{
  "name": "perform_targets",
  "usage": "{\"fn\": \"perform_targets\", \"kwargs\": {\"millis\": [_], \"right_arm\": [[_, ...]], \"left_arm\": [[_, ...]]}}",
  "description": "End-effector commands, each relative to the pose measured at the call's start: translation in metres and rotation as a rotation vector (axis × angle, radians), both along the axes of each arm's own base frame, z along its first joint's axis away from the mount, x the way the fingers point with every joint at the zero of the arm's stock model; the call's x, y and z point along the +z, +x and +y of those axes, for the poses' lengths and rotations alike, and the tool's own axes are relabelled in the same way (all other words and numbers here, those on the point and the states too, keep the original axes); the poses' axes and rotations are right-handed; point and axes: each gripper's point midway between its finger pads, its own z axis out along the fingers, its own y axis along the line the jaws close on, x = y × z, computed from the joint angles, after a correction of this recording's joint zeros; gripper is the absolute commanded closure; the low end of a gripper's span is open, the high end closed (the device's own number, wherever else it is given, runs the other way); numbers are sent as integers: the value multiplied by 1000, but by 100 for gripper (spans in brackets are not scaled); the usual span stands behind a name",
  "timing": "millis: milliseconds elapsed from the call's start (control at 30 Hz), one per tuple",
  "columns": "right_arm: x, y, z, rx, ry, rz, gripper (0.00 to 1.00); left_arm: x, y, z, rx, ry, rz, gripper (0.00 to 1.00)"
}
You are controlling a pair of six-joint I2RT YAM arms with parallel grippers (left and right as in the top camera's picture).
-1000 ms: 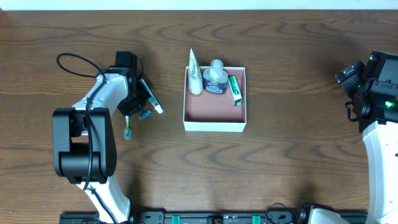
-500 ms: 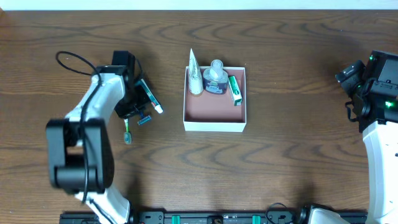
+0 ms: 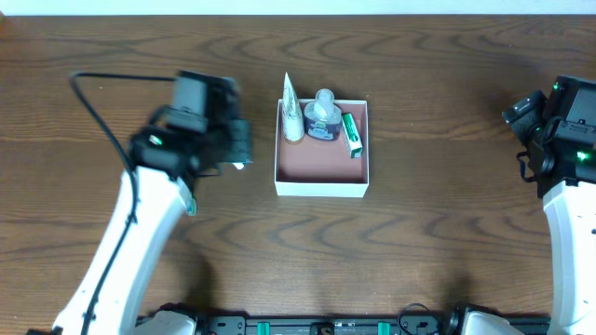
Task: Pack container
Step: 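Grasp the blue razor with the left gripper and lift it, then carry the razor over the box and lower it inside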
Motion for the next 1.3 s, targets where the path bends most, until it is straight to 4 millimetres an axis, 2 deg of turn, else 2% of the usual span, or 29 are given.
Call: {"fn": "perform_targets", "kwargs": {"millis": [0, 100, 233, 367, 567, 633, 767, 933, 1167, 1200, 1267], "right_arm": [[4, -1, -6, -19, -17, -2, 1], [4, -1, -6, -19, -17, -2, 1], [4, -1, -6, -19, -17, -2, 1], [4, -1, -6, -19, -17, -2, 1], [4, -1, -6, -19, -17, -2, 1], [4, -1, -6, -19, -17, -2, 1], [4, -1, -6, -19, -17, -2, 1], [4, -1, -6, -19, -17, -2, 1], [4, -1, -6, -19, -17, -2, 1], [4, -1, -6, -19, -17, -2, 1], [4, -1, -6, -19, -17, -2, 1]], "left_arm": [[26, -12, -50, -249, 49, -137, 94], [35, -23, -90, -428, 100, -239, 94], [33, -43, -128, -657, 181, -317, 94], [18, -53, -141, -836, 332, -356, 94], [-26, -59, -141, -1172, 561, -332, 94], [-43, -54, -137, -1260, 655, -307, 94], [-73, -39, -124, -1343, 843, -237, 94], [-102, -31, -115, -1409, 951, -153, 94], [-123, -28, -112, -1430, 987, -90, 94], [-124, -28, -112, -1430, 987, -91, 88], [-124, -26, -113, -1427, 987, -98, 69]]}}
